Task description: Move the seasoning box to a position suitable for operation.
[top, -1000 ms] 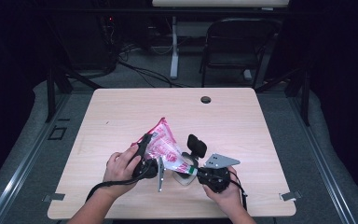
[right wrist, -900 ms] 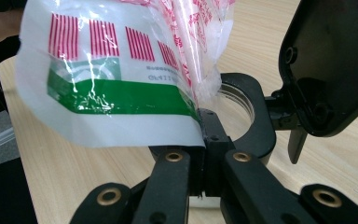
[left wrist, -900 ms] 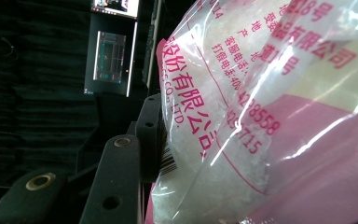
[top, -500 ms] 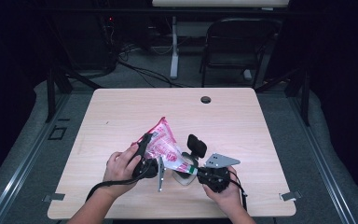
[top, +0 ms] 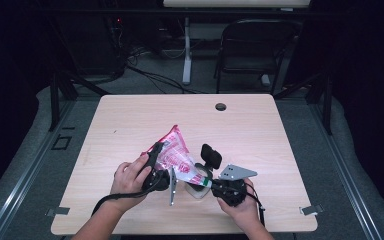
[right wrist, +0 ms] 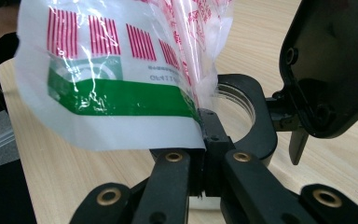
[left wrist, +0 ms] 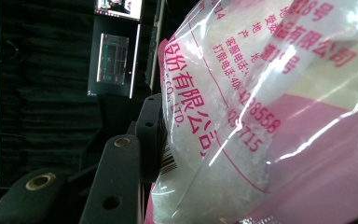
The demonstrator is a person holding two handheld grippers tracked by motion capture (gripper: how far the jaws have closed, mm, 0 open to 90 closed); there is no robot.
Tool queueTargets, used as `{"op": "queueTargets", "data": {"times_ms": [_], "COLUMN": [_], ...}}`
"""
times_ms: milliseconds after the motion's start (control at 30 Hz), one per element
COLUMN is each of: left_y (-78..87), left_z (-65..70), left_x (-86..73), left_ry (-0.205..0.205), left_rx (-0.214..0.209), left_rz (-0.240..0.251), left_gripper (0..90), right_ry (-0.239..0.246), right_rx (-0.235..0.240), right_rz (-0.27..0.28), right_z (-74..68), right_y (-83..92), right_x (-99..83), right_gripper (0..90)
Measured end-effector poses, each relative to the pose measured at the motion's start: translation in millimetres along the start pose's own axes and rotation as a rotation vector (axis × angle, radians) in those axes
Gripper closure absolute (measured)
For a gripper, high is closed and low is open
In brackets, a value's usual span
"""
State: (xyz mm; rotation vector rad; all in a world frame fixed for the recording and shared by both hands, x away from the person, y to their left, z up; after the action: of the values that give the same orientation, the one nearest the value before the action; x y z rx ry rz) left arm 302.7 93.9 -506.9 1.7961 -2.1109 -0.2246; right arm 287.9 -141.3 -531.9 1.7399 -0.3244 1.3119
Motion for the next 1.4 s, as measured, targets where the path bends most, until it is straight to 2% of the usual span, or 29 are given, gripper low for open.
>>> {"op": "queueTargets", "data": {"times_ms": [400,1400], "left_y": [2.7,3.4], "left_z": [-3.4,-4.6], "left_x": [3.3,5.7], "left_ry": [-0.024,-0.018], "left_rx": [0.016,0.020], "left_rz": [-0.004,0.015], "left_gripper": [63.5,63.6], "right_ry": [0.001,0.000], "right_rx": [0.000,-0.004], "right_rz": [0.000,0.003], "right_z": [-0.3,0.6], "right_y": [-0.1,0.7], "right_x": [0.0,-0.3], "right_gripper": [89.8,89.7]}}
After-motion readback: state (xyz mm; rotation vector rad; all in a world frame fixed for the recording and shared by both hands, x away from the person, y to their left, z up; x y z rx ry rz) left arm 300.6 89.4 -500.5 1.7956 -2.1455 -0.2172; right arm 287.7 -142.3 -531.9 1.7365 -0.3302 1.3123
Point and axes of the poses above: each handheld gripper's, and its own axes: y roughly backward along the jaws, x roughly out of its top, z roughly to its right, the point moved 1 cm from there along -y, roughly forward along the jaws, and after that the axes turned 11 degrees about -x, right-handed, at the moved point
